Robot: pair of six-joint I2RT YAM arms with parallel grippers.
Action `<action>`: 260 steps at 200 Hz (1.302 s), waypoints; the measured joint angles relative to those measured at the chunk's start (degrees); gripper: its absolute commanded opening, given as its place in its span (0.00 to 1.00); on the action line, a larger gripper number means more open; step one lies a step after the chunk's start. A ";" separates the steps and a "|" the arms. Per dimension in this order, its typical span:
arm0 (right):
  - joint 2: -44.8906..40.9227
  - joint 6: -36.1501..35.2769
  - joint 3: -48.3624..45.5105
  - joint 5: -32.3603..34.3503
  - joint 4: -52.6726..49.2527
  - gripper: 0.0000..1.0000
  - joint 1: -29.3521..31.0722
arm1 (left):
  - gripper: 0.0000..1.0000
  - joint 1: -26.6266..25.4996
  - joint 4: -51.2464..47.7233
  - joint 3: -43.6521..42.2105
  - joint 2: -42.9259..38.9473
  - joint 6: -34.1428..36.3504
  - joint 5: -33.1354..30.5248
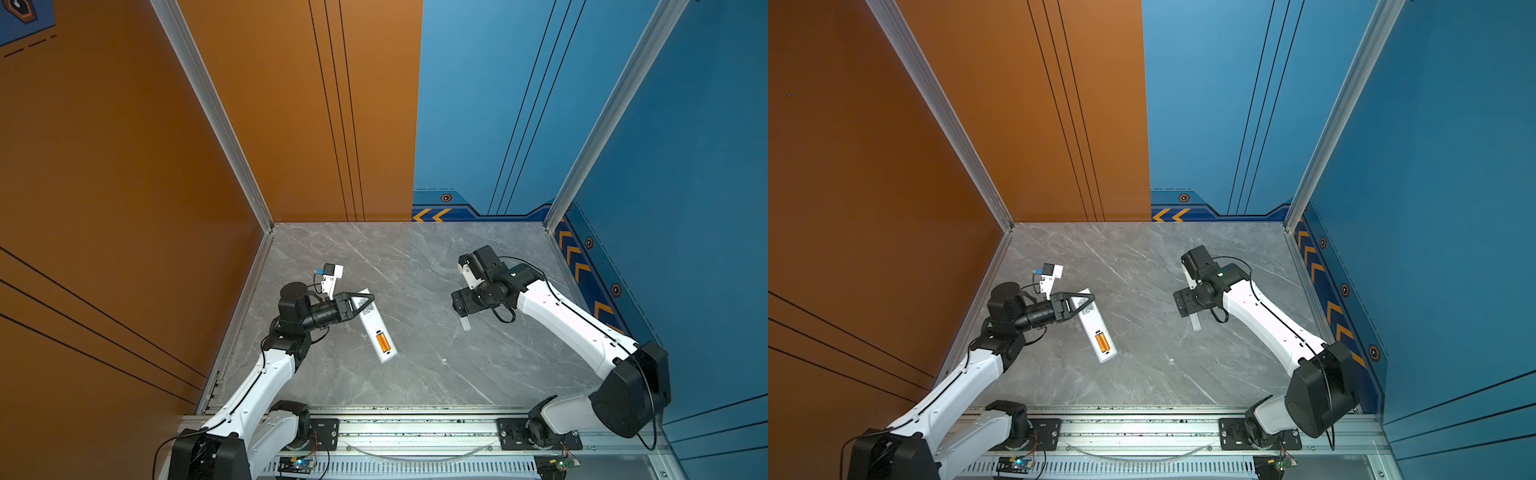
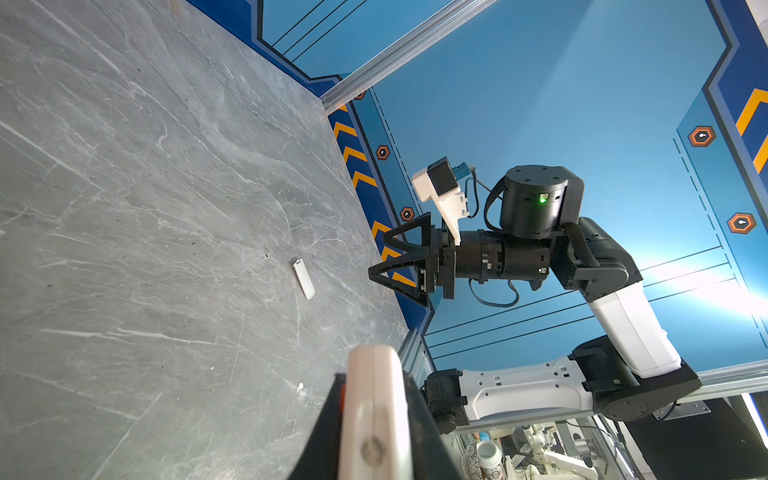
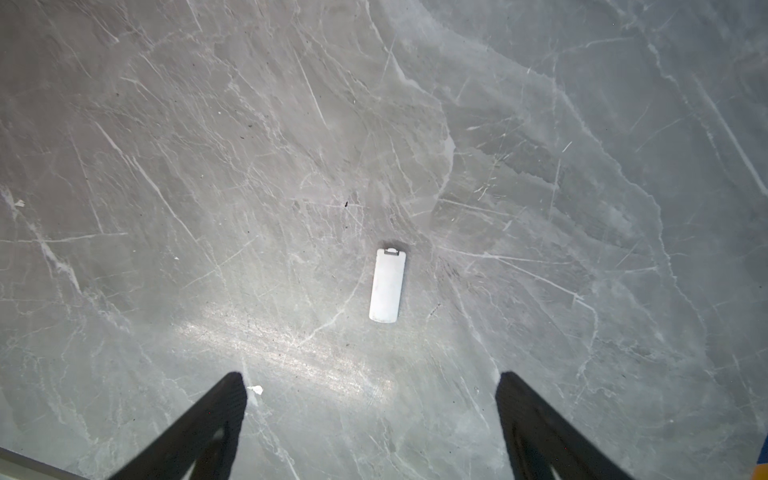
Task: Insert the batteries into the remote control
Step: 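Lower the right gripper over the white cover and close on it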
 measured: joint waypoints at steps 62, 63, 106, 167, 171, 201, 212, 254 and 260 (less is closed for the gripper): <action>6.01 -0.28 -1.33 -3.26 1.51 0.90 -1.77 | 0.00 -0.52 0.02 -1.11 -1.31 0.00 -3.02; 6.23 -0.37 -1.33 -3.37 1.55 0.90 -1.84 | 0.00 -0.52 0.02 -1.14 -1.31 0.00 -3.06; 11.08 -1.27 -1.33 -5.51 2.86 0.88 -3.13 | 0.00 -0.90 -0.04 -1.51 -1.29 0.02 -3.63; 15.80 -1.77 -1.44 -7.89 4.85 0.86 -4.31 | 0.00 -0.96 -0.04 -1.55 -0.81 0.04 -3.93; 16.09 -1.77 -1.49 -8.00 4.98 0.86 -4.39 | 0.00 -0.96 -0.04 -1.55 -0.70 0.07 -3.96; 17.51 -1.77 -1.88 -8.57 5.81 0.84 -4.94 | 0.00 -1.44 -0.09 -1.55 0.02 0.07 -3.96; 17.97 -1.97 -1.92 -8.85 5.95 0.82 -5.09 | 0.00 -1.53 -0.11 -1.55 0.11 0.07 -3.96; 20.68 -2.36 -1.92 -9.33 7.15 0.76 -5.68 | 0.00 -1.66 -0.11 -1.55 0.17 0.07 -3.96; 20.98 -2.38 -1.92 -9.33 7.30 0.76 -5.70 | 0.00 -1.66 -0.11 -1.55 0.17 0.07 -3.96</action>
